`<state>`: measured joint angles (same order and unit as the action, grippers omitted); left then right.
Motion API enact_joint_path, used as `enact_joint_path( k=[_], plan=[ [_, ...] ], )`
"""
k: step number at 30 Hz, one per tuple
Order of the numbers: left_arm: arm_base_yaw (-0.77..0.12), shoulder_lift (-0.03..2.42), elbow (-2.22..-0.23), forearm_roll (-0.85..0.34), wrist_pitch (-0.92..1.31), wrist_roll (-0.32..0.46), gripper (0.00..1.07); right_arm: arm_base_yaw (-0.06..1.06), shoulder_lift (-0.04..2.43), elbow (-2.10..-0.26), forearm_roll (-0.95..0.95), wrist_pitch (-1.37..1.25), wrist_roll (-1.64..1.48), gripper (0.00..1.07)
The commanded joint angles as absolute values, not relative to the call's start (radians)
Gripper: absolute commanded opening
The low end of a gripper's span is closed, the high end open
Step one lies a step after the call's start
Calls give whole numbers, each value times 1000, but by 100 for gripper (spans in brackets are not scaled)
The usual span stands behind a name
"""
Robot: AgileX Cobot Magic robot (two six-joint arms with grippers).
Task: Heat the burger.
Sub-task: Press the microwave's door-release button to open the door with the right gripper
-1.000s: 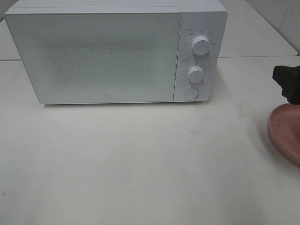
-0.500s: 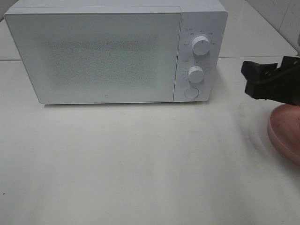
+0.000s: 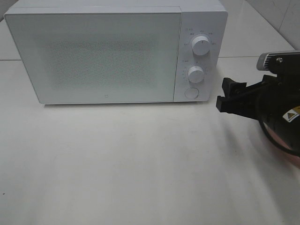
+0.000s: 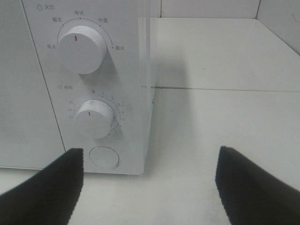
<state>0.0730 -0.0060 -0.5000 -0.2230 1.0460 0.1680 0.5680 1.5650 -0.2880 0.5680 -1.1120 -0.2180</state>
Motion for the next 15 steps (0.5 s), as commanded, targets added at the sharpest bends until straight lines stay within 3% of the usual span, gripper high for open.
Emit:
enact_joint_path(
  k=[1,15],
  plan=[
    [71,-25,-497,-225,1041,164,100,648,1637,-286,632,-1243,-228,75],
    [71,-25,-497,-225,1041,164,100,795,1780,-346,791,-1357,-228,75]
  ],
)
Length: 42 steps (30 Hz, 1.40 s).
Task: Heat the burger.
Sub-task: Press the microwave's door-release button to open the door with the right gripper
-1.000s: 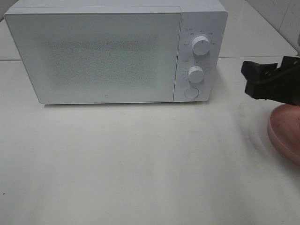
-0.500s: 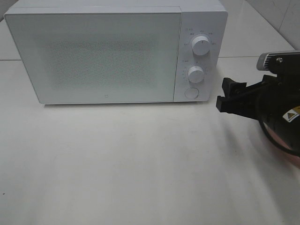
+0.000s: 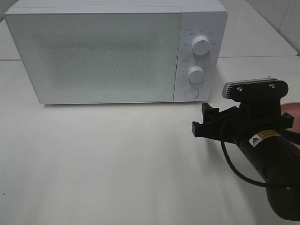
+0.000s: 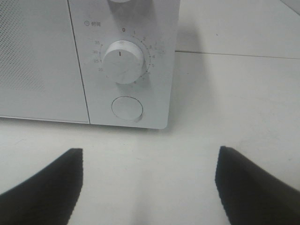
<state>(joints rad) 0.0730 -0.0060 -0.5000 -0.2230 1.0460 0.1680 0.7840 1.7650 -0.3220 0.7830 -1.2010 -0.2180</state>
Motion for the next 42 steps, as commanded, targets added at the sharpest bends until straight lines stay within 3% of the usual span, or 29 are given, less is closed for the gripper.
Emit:
enact_joint_path(
  k=[1,13,20,22,25,27,33,37,38,41,42],
  plan=[
    [71,-25,-497,-225,1041,164,100,795,1780,-346,791,-1357,-228,75],
    [71,-25,-497,-225,1041,164,100,795,1803,-364,789,-1354,-63,75],
    [71,-25,-497,-225,1041,164,100,795,1803,-364,789,-1347,304,75],
    [71,-25,-497,-225,1041,164,100,795,1803,-364,789,-1345,546,73],
    [71,-25,-497,-225,1041,164,100,795,1803,-364,789,-1345,598,73],
    [71,-25,-497,-225,1041,164,100,795,1803,-364,789,-1345,832,70],
    [71,-25,-497,-225,1041,164,100,795,1803,-364,789,-1345,1022,65],
    [71,-25,-497,-225,1041,164,100,795,1803,-364,790,-1345,1217,54],
    [71,-25,-497,-225,1041,164,100,795,1803,-364,790,-1345,1276,47],
    [71,-25,-497,-225,1041,164,100,795,1803,-364,790,-1344,1302,42],
    [71,-25,-497,-225,1041,164,100,795,1803,-364,790,-1342,1338,33]
  ],
)
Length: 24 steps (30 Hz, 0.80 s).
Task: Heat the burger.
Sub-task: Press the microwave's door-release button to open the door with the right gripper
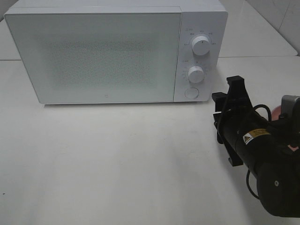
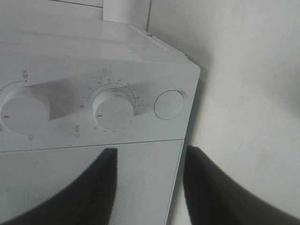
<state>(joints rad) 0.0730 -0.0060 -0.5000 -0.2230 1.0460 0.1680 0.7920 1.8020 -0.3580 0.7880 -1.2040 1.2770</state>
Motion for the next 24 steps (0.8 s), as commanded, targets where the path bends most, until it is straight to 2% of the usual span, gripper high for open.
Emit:
enact_joint_path(
  k=[1,2,3,4,5,6,19,24],
  plan=[
    [71,-25,-497,-225,1041,164,100,795,1803,-364,790,-1330,1360,23],
    [71,-25,-497,-225,1041,164,100,795,1803,-364,790,-1330,1360,23],
    [71,-25,-497,-225,1041,164,100,795,1803,-364,789,-1318,1370,18],
    [71,-25,-497,-225,1041,164,100,795,1803,-364,789,-1289,1381,8],
    [71,-25,-497,-225,1041,164,100,795,1803,-364,789,-1289,1381,8],
    [71,-25,-497,-225,1041,164,100,795,1803,-364,789,-1252,1399,1],
    [71,-25,-497,-225,1041,164,100,792,1803,-401,787,-1094,1417,0],
    [71,-25,-497,-225,1041,164,100,754,1803,-453,763,-1045,1355,0]
  ],
)
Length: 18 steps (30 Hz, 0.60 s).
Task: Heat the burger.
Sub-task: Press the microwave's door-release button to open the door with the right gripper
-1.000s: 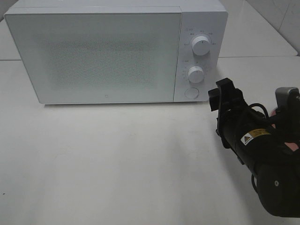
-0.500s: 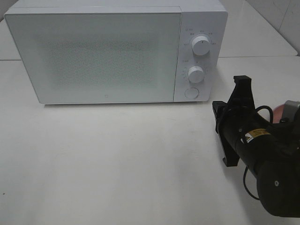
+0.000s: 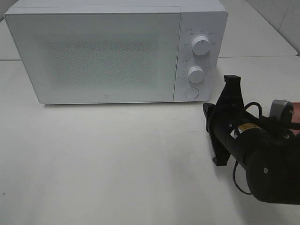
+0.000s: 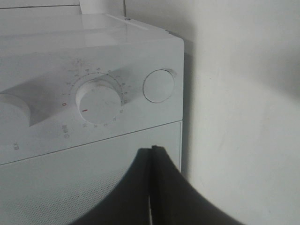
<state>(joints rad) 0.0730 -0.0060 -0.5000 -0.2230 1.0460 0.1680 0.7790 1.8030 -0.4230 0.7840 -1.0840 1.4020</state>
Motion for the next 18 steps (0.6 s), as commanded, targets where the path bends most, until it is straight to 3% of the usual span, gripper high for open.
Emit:
enact_joint_path(
  k=[1,18],
  plan=[
    [71,-25,-497,-225,1041,164,100,735,1803,-473,754,-1012,1348,0],
    [71,-25,-497,-225,1041,164,100,652,1927,-636,674,-906,1313,0]
  ],
)
